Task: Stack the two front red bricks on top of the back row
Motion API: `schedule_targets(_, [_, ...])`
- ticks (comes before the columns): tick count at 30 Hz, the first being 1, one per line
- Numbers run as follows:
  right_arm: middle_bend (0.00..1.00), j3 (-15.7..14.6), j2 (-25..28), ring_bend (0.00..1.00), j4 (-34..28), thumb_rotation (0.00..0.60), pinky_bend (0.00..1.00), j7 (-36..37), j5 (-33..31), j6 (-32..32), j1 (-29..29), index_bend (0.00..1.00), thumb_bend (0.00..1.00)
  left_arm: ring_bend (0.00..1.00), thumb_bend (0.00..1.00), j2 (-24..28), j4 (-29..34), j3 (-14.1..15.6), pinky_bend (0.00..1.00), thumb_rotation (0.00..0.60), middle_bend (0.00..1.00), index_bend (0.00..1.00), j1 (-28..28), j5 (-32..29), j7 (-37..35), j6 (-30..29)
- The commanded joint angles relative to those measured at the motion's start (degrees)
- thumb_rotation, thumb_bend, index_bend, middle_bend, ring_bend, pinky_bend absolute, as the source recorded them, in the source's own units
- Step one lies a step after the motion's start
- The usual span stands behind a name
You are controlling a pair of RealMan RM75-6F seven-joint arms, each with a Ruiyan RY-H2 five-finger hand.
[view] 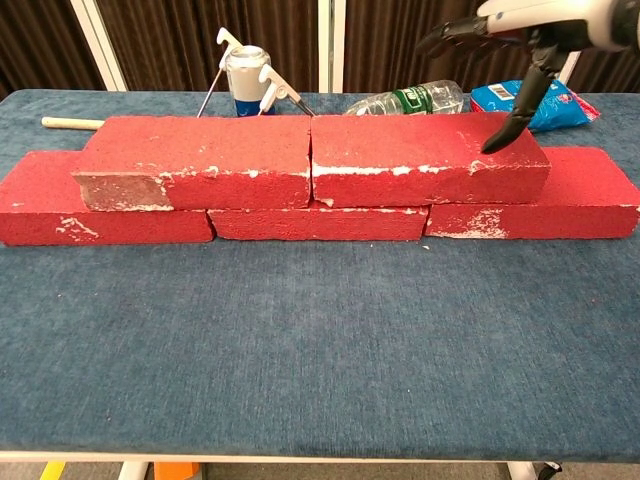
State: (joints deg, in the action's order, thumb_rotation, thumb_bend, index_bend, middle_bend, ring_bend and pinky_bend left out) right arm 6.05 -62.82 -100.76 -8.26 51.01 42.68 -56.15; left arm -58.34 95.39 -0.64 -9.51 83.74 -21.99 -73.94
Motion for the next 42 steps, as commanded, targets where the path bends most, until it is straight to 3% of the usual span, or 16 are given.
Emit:
schedule_targets(1, [0.0,-0.6,0.9,0.0,0.8,0.6,0.0,-0.8,-0.3,0.8,1.2,0.0,0.0,0.0,0.01,0.0,0.4,0.0,0.0,0.6,0.0,0.01,0.0,0.0,0.4,-0.1])
schedule_targets(22, [0.0,-2.3,-4.5,0.0,13.9,0.6,0.0,-5.1,-6.7,-1.4,3.0,0.0,0.0,0.0,0.01,0.0,0.7,-0.1,0.0,0.6,0.0,0.01,-0.4,-0.8,1.1,0.8])
schedule_targets(42, [0.0,-0.4,-6.7,0.0,13.3,0.6,0.0,-5.8,-7.6,-1.7,2.8,0.0,0.0,0.0,0.01,-0.3,-0.1,0.0,0.0,0.6,0.0,0.01,-0.1,-0.7,0.3,0.7])
